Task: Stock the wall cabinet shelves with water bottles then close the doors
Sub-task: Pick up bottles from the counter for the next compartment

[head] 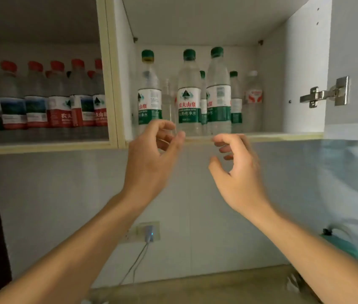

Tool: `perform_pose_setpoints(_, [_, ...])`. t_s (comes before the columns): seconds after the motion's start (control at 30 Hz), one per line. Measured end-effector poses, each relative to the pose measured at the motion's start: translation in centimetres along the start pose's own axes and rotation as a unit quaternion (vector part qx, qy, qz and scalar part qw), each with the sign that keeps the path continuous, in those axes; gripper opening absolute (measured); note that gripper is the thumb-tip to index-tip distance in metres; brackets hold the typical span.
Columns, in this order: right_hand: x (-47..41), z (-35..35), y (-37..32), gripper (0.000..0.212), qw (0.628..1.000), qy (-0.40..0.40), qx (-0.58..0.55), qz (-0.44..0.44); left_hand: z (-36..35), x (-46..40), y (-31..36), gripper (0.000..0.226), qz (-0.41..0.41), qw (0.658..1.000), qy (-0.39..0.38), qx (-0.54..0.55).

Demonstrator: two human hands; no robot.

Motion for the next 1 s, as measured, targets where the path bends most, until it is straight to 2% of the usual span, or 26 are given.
perform_pose_setpoints(0.1, [5.8, -1.3, -0.3, 0.006, 0.994, -0.047, -0.055, -0.082, 1.5, 3.9, -4.2, 0.017, 0.047, 0.999, -0.023, 0.002])
perform_pose_setpoints(0.27, [17.5, -4.4, -0.1, 0.034, 0.963, -0.155, -0.083, -0.206, 2.3, 12.1, -14.2, 0.021, 0.161, 0.983, -0.080, -0.042])
perform_pose_setpoints(0.37, [25.5, -5.7, -0.6, 0.040, 0.938, -0.218, -0.059, -0.264, 2.3, 18.3, -20.4, 0.019, 0.237, 0.959, -0.136, -0.077])
perform_pose_setpoints(0.47, [33.4, -6.6, -1.5, 0.039, 0.896, -0.277, -0.063, -0.341, 2.5, 24.4, -25.7, 0.014, 0.316, 0.923, -0.192, -0.103])
perform_pose_setpoints(0.57, [40.4, -7.1, -2.9, 0.039, 0.851, -0.339, -0.063, -0.397, 2.6, 30.3, -30.2, 0.004, 0.380, 0.867, -0.282, -0.158])
perform_pose_setpoints(0.6, [42.5, -7.3, -3.6, 0.036, 0.829, -0.371, -0.065, -0.413, 2.7, 32.1, -31.5, 0.013, 0.392, 0.844, -0.319, -0.182])
perform_pose_setpoints(0.7, [47.8, -8.1, -5.7, 0.022, 0.757, -0.456, -0.070, -0.462, 3.7, 36.0, -34.9, 0.056, 0.368, 0.771, -0.427, -0.296])
perform_pose_setpoints(0.8, [51.1, -9.2, -7.5, 0.047, 0.698, -0.500, -0.083, -0.507, 5.6, 38.4, -37.4, 0.086, 0.342, 0.713, -0.477, -0.383])
perform_pose_setpoints(0.87, [52.1, -10.0, -8.3, 0.066, 0.682, -0.512, -0.082, -0.516, 6.9, 39.4, -38.5, 0.095, 0.324, 0.703, -0.480, -0.411])
perform_pose_setpoints(1.0, [53.2, -11.6, -8.8, 0.094, 0.664, -0.515, -0.086, -0.536, 7.4, 40.7, -39.3, 0.096, 0.283, 0.712, -0.471, -0.438])
Point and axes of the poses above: each hand's wrist, its own x-axis away from the middle knuckle, its own z-axis out of the back of the hand, y = z × x, the point moved 5 cm from there along -x, towards the middle knuckle, and after that the axes turned 15 degrees about z, right-handed, at the moved point
